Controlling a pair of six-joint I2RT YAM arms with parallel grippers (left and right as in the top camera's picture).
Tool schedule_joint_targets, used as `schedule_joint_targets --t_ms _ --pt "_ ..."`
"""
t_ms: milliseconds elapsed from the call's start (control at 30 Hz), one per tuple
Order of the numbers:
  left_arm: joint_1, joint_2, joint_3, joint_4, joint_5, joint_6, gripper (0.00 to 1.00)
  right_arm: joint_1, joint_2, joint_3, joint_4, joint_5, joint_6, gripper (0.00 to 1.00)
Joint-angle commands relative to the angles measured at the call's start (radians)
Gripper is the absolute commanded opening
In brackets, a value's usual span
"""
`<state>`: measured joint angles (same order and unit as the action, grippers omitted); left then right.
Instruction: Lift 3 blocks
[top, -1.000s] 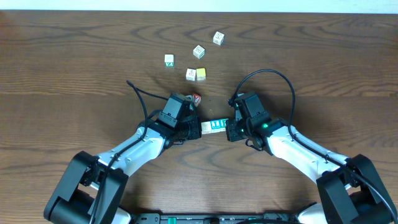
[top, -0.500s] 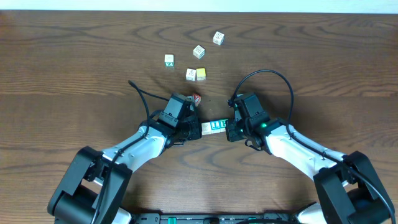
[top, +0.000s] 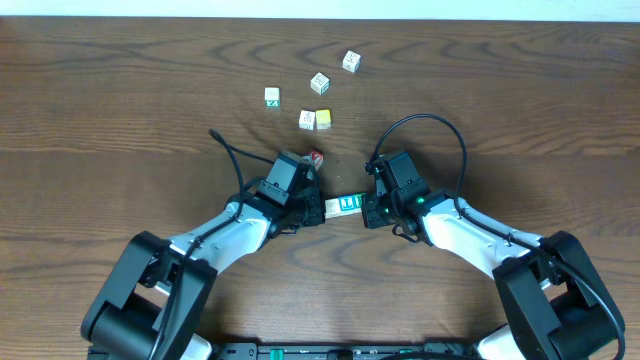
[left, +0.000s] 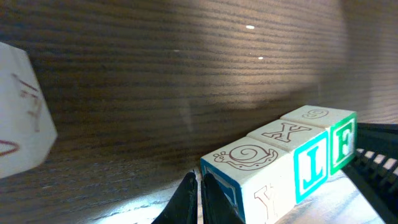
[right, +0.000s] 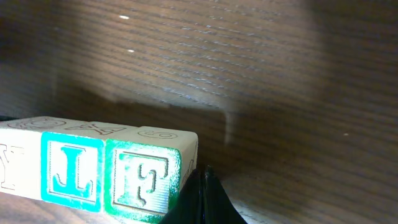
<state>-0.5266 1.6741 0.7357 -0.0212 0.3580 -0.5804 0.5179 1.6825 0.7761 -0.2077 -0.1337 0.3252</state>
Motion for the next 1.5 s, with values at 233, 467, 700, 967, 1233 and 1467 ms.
schedule_joint_targets --t_ms 233,467,700,967,1233,1467 --pt "-0.073 0.044 0.056 0.060 0.134 0.003 0.07 0.069 0.021 0.020 0.024 -0.203 -0.009 0.01" --pt "-0.072 0.044 0.056 0.051 0.117 0.004 0.07 0.069 0.021 0.020 -0.010 -0.141 -0.016 0.02" --pt "-0.072 0.043 0.056 0.005 0.037 0.005 0.07 0.060 0.021 0.021 -0.021 -0.103 -0.027 0.02" --pt "-0.072 0.043 0.056 -0.069 -0.046 0.033 0.07 0.057 0.021 0.021 -0.033 -0.089 -0.053 0.04" --pt "-0.072 0.043 0.056 -0.113 -0.133 0.033 0.07 0.057 0.021 0.021 -0.047 -0.072 -0.054 0.04" --pt "-0.072 0.043 0.056 -0.121 -0.222 0.033 0.08 0.057 0.021 0.021 -0.047 -0.072 -0.054 0.04"
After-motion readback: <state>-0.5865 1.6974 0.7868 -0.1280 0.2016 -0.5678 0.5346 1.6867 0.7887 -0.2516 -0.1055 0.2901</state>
